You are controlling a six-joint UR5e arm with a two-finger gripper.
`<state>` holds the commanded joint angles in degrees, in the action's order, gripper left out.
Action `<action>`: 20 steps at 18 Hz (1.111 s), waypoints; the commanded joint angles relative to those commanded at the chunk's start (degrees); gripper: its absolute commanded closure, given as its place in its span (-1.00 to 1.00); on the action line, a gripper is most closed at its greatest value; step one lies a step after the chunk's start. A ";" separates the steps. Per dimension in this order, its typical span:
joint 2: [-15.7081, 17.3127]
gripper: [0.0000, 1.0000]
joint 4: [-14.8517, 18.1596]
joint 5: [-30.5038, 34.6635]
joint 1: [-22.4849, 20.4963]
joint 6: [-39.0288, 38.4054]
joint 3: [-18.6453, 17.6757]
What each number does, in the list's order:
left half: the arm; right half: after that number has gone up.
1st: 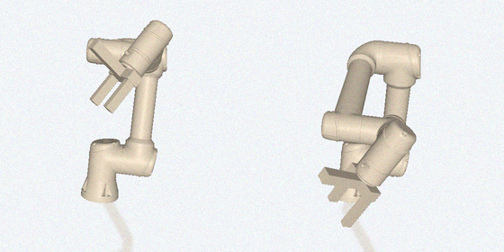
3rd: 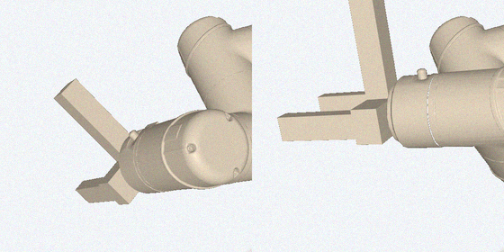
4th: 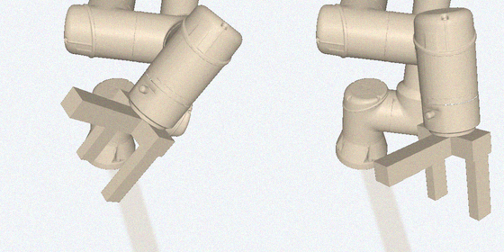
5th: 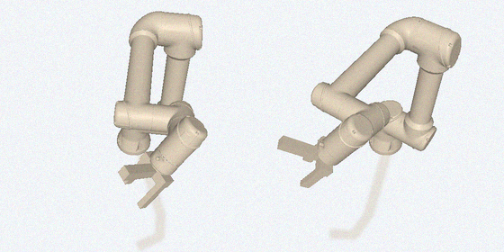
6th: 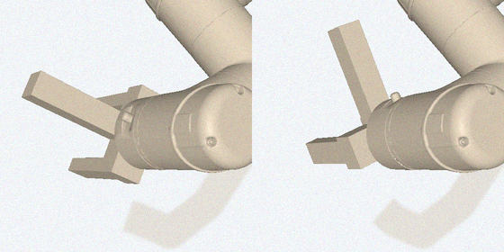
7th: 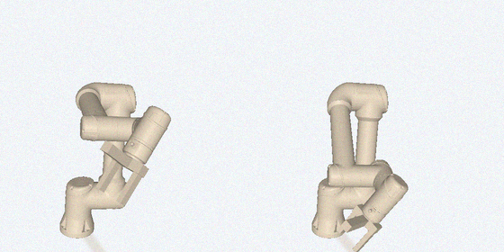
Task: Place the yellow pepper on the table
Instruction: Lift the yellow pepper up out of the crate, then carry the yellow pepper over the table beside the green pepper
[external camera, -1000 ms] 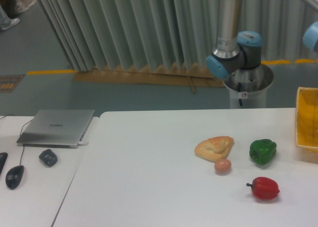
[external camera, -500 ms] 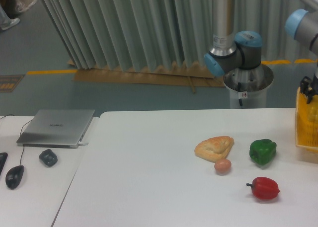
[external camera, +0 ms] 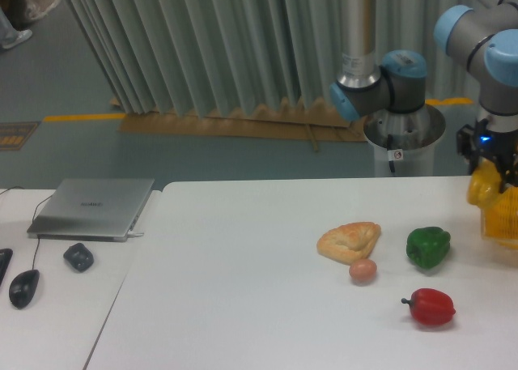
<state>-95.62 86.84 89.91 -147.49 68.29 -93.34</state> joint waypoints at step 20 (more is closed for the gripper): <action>-8.69 0.13 -13.53 4.20 16.79 -25.05 4.31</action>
<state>-104.32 73.31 94.12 -130.70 43.24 -89.03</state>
